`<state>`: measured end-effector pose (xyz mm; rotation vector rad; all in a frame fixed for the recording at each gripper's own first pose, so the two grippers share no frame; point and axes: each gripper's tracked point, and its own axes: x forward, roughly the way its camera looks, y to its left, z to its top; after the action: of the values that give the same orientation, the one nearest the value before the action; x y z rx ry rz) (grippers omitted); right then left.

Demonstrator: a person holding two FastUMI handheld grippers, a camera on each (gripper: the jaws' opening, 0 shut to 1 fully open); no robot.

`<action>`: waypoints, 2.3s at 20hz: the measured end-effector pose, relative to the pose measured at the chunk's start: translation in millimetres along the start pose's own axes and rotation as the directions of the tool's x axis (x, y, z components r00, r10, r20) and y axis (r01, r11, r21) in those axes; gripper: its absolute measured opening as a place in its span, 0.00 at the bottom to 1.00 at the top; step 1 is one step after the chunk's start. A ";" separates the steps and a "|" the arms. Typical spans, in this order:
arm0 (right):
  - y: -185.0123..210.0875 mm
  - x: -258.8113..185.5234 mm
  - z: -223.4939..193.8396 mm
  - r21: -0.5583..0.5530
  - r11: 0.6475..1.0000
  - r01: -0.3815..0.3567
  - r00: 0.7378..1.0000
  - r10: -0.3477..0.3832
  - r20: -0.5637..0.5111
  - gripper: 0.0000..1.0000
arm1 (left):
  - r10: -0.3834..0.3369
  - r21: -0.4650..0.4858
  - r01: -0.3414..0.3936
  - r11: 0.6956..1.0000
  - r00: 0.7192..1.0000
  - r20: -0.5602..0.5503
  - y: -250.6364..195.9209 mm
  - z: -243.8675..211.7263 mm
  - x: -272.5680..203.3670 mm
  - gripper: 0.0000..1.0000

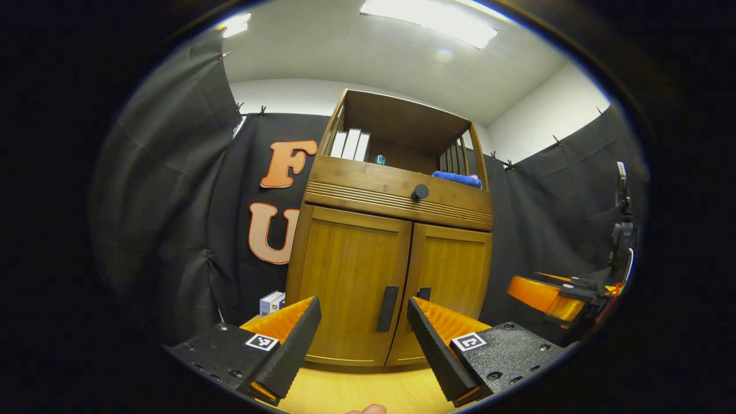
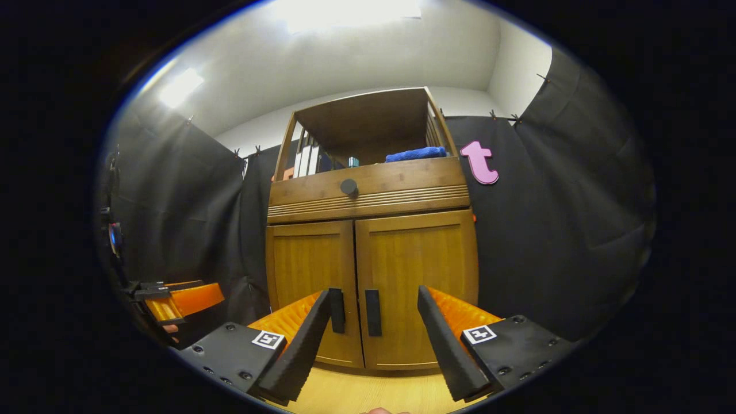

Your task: Open the right door of the double-door shoe cabinet with the right hand, and open the left door with the left hand.

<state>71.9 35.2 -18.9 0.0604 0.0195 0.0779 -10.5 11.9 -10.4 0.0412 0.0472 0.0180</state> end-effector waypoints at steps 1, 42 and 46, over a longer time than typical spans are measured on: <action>8.7 15.9 -7.2 0.011 1.000 -0.021 1.000 0.021 -0.009 0.90 | 0.004 0.000 -0.004 1.000 1.000 -0.004 2.0 -3.0 -2.0 0.95; -32.2 202.2 -179.2 -0.069 0.995 0.069 0.971 -0.083 -0.224 0.36 | -0.022 0.039 0.023 0.999 0.999 -0.039 -2.1 -38.7 -9.7 0.92; -30.9 159.6 -169.3 -0.018 1.000 0.000 0.981 -0.004 -0.196 0.28 | -0.011 0.060 0.014 0.998 0.999 -0.042 2.8 -38.4 -8.8 0.95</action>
<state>229.7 27.1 -192.6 0.0348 0.2155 0.0818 -21.2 16.1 -48.2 0.1013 0.0893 0.0050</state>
